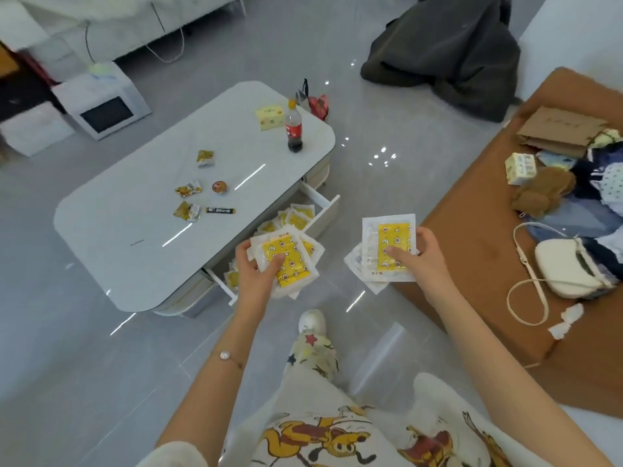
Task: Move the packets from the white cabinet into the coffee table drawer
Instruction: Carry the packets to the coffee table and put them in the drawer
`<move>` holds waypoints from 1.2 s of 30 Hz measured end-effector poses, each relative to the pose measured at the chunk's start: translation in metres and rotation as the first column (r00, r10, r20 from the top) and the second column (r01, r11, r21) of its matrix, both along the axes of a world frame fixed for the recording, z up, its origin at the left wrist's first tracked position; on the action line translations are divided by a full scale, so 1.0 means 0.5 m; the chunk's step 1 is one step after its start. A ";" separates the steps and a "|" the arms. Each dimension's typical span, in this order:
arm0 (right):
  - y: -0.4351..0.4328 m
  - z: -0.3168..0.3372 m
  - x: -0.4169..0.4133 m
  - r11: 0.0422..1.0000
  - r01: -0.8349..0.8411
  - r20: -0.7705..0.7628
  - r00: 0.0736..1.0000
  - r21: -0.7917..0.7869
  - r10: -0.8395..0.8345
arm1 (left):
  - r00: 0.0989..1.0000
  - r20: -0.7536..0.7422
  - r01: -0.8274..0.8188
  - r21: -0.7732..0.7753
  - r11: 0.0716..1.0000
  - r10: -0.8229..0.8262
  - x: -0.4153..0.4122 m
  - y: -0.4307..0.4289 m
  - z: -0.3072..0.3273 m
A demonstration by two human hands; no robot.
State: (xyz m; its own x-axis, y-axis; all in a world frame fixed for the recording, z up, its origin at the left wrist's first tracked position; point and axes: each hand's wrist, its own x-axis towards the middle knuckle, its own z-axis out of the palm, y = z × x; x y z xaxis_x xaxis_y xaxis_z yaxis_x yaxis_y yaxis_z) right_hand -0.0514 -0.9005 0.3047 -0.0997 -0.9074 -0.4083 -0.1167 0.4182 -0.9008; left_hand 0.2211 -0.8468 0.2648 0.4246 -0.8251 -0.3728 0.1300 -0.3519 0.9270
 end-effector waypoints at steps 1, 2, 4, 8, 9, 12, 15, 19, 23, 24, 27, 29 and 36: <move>-0.032 -0.009 0.014 1.000 -0.022 0.001 1.000 0.008 0.022 | 1.000 0.000 -0.031 0.005 1.000 0.031 0.012 -0.018 -0.010; -0.063 -0.017 0.028 0.999 -0.040 0.005 0.999 0.013 0.040 | 0.999 0.000 -0.053 0.009 0.999 0.053 0.025 -0.037 -0.023; -0.127 -0.037 0.057 0.998 -0.064 0.021 0.998 0.026 0.063 | 0.996 0.006 -0.087 0.020 0.996 0.087 0.047 -0.077 -0.048; -0.255 -0.067 0.119 0.997 -0.044 0.110 0.993 0.065 0.037 | 0.986 -0.004 -0.164 0.042 0.986 0.164 0.103 -0.157 -0.091; -0.284 -0.070 0.131 0.996 -0.041 0.118 0.992 0.077 0.032 | 0.982 -0.017 -0.185 0.055 0.981 0.186 0.121 -0.169 -0.100; -0.366 -0.079 0.161 0.992 -0.064 0.113 0.992 0.111 0.051 | 0.958 -0.051 -0.274 0.112 0.955 0.281 0.184 -0.193 -0.117; -0.444 -0.102 0.192 0.986 -0.105 0.096 0.991 0.131 0.093 | 0.920 -0.053 -0.373 0.183 0.910 0.388 0.237 -0.211 -0.134; -0.524 -0.157 0.252 0.969 -0.157 0.072 0.987 0.189 0.146 | 0.854 -0.094 -0.481 0.230 0.846 0.512 0.287 -0.232 -0.177; -0.581 -0.282 0.336 0.930 -0.198 0.074 0.980 0.309 0.184 | 0.761 -0.150 -0.578 0.285 0.764 0.631 0.319 -0.264 -0.274; -0.595 -0.325 0.358 0.914 -0.218 0.072 0.976 0.343 0.205 | 0.746 -0.159 -0.583 0.313 0.750 0.647 0.323 -0.272 -0.309; -0.643 -0.481 0.421 0.861 -0.305 0.078 0.951 0.408 0.300 | 0.733 -0.159 -0.565 0.398 0.722 0.661 0.339 -0.298 -0.449; -0.681 -0.604 0.458 0.833 -0.347 0.073 0.934 0.432 0.351 | 0.723 -0.137 -0.571 0.433 0.698 0.677 0.360 -0.307 -0.562; -0.833 -1.049 0.508 0.771 -0.472 -0.017 0.848 0.429 0.529 | 0.751 -0.050 -0.557 0.488 0.672 0.659 0.397 -0.336 -0.983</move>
